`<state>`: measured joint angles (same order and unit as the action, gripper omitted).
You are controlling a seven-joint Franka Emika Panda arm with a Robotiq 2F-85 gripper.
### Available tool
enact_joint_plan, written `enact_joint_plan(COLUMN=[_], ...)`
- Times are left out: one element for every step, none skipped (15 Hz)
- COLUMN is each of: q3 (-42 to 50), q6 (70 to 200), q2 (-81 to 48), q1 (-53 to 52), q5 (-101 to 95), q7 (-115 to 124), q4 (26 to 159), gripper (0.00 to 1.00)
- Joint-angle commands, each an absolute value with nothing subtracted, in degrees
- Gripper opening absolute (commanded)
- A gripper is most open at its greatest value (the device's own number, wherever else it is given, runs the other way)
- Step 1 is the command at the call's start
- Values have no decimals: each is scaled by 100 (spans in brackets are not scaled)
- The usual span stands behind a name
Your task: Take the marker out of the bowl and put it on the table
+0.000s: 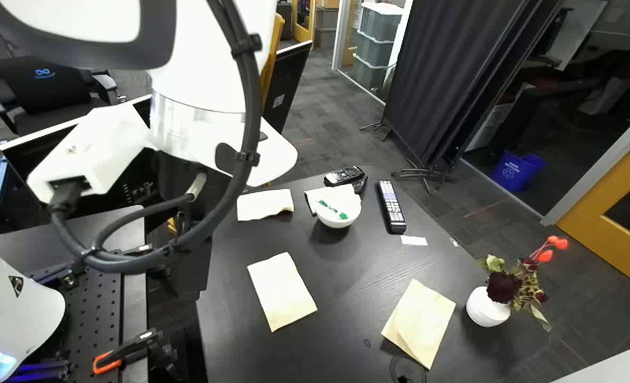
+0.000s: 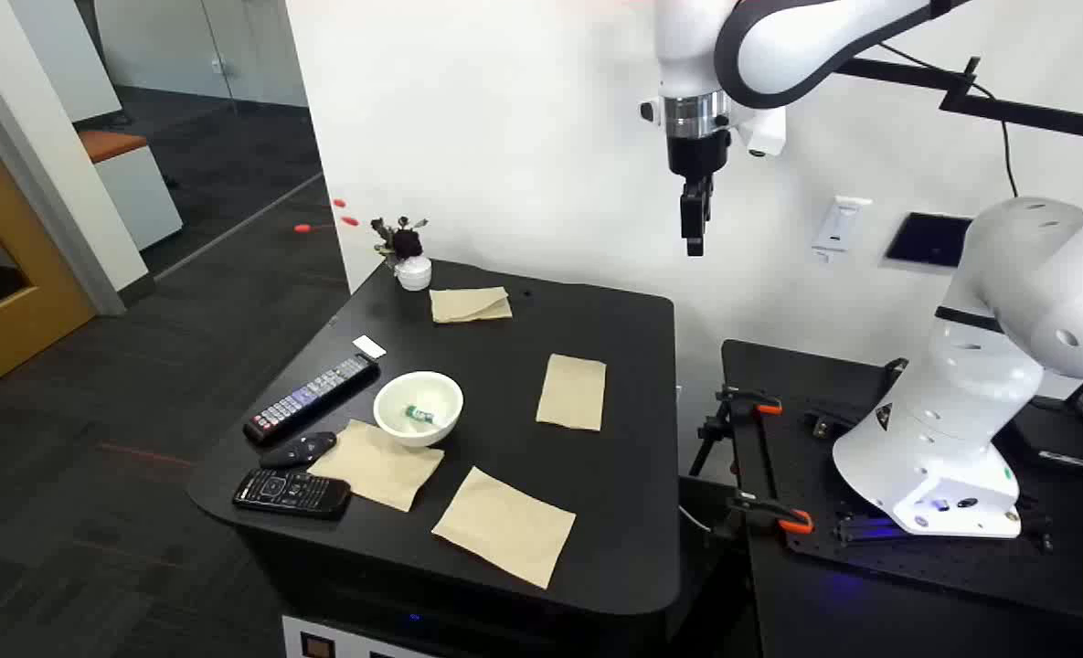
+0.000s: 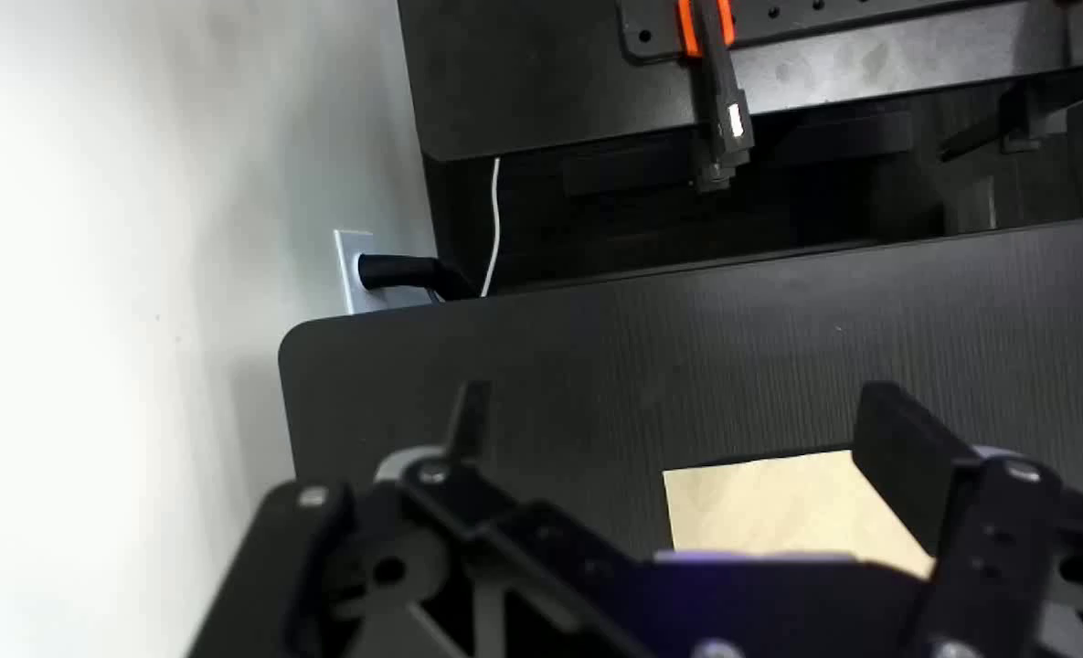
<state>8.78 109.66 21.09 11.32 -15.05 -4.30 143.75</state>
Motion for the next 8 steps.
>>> enact_joint_plan(q3=[903, 903, 903, 903, 903, 903, 903, 882], q6=[10948, 10948, 10948, 10948, 10948, 10948, 10948, 11040], q2=[2111, 2111, 2111, 2111, 2111, 2111, 2111, 2024], q1=[1101, 1101, 1101, 1101, 1101, 1101, 1101, 1048], q5=[-1512, -1512, -1512, -1512, -1512, -1512, -1512, -1440], q7=[-422, -422, -422, -422, -422, -422, -422, -417], q4=[14365, 14365, 14365, 14365, 14365, 14365, 14365, 14313], gripper=[100, 100, 100, 100, 100, 100, 100, 100])
